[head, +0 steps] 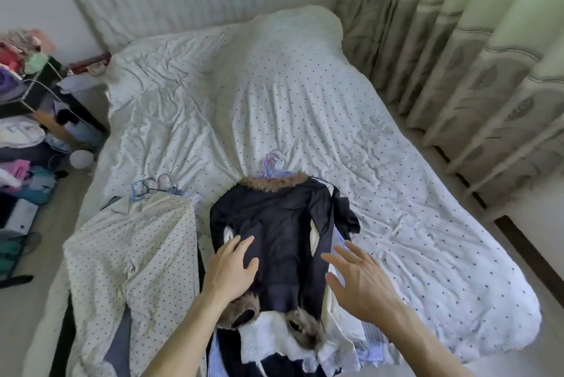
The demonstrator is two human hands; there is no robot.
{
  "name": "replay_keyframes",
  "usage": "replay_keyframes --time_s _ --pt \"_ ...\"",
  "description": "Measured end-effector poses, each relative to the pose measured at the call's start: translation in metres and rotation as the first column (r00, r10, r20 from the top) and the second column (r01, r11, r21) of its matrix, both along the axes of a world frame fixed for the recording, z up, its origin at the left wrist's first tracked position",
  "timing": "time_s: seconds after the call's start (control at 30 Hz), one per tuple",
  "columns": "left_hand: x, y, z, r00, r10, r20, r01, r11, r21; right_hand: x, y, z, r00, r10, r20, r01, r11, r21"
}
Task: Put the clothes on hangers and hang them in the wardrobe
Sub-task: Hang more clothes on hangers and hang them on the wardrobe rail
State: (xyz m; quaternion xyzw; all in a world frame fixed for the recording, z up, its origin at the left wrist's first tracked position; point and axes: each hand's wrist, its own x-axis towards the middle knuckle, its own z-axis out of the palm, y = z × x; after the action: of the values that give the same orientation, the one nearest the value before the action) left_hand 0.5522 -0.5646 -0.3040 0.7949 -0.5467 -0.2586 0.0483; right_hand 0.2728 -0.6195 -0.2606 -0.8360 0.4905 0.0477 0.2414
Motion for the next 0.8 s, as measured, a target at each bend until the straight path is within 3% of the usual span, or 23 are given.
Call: replay_keyframes --time_s 0.2,0.4,0.57,0.7,0.8 --pt "0.041 -0.038 -0.049 1.0 -0.013 0.003 0.013 0.992 0.129 0.048 -0.048 -0.057 0.994 0.066 -0.084 -0.054 0.989 0.14" --pt "0.096 -0.113 -0.115 0.999 -0.037 -0.016 0.04 0.955 0.295 0.096 -0.091 -0.147 0.978 -0.021 -0.208 0.088 0.945 0.315" --pt "0.133 -0.208 -0.157 0.989 0.128 -0.071 -0.103 0.953 0.284 0.107 -0.104 -0.205 0.933 -0.073 -0.352 0.226 0.881 0.417" --pt "0.158 -0.274 -0.194 0.993 0.112 -0.034 -0.1 0.963 0.251 0.106 -0.096 -0.237 0.919 -0.068 -0.389 0.243 0.874 0.42" --pt "0.173 -0.3 -0.225 0.994 0.102 -0.046 -0.082 0.944 0.319 0.105 -0.09 -0.248 0.92 -0.074 -0.385 0.248 0.871 0.425"
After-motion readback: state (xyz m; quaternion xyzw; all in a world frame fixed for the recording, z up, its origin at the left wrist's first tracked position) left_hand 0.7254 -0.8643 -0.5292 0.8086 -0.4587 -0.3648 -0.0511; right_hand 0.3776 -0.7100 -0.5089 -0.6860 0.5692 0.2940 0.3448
